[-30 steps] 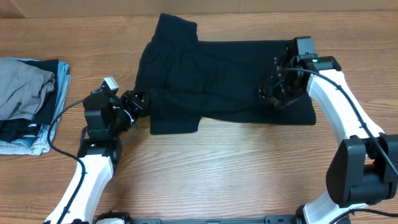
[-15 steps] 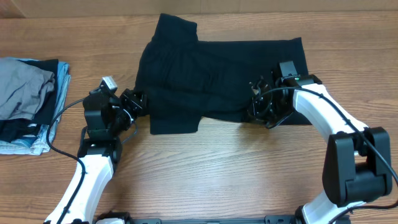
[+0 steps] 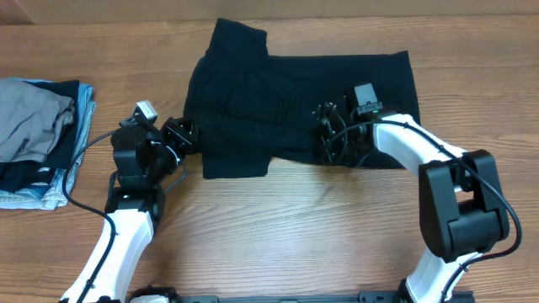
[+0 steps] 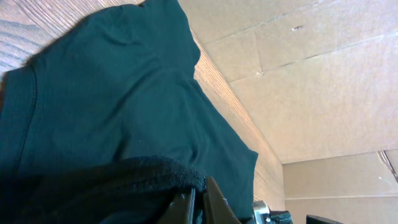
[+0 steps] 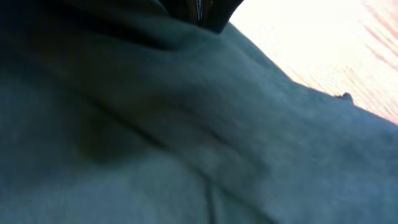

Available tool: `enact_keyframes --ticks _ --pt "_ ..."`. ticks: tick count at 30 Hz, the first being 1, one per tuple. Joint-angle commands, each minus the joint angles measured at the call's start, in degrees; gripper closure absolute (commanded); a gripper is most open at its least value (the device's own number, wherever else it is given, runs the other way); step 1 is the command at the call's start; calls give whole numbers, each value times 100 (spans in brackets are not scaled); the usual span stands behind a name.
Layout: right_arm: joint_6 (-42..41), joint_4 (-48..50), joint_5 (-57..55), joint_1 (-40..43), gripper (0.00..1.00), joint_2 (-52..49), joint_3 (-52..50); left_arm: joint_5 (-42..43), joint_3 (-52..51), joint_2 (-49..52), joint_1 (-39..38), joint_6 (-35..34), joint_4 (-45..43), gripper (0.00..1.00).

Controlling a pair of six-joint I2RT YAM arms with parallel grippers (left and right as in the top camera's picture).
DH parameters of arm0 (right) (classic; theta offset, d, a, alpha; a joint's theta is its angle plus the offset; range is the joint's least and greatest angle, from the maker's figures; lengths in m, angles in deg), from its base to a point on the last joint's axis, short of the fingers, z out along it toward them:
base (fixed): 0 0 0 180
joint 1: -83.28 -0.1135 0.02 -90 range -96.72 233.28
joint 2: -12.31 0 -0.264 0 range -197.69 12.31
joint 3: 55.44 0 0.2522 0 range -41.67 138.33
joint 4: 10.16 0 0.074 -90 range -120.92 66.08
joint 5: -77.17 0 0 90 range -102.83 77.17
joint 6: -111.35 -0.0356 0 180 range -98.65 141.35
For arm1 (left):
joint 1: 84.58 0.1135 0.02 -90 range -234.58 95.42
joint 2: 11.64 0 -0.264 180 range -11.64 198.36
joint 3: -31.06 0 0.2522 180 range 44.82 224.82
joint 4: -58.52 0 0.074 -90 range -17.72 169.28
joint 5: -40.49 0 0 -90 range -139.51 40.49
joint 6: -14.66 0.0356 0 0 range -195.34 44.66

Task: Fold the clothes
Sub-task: 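Fold the right side toward the center with the right gripper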

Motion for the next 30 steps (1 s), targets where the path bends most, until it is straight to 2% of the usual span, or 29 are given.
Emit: enact_keyframes --ticks 1,10,17,24,30 --pt "118 227 -164 -66 96 -39 9 -76 37 -94 31 -57 -35 96" --pt "52 1047 -361 -63 96 -79 9 -155 37 -92 31 22 -33 96" --pt "50 1864 -422 -63 96 -446 9 -544 37 -92 31 94 -37 96" --pt "-131 2612 -577 -63 96 -658 9 -588 37 -92 31 -566 -227 96" --pt "-212 2804 -807 -63 96 -660 9 -994 37 -92 31 -503 42 91"
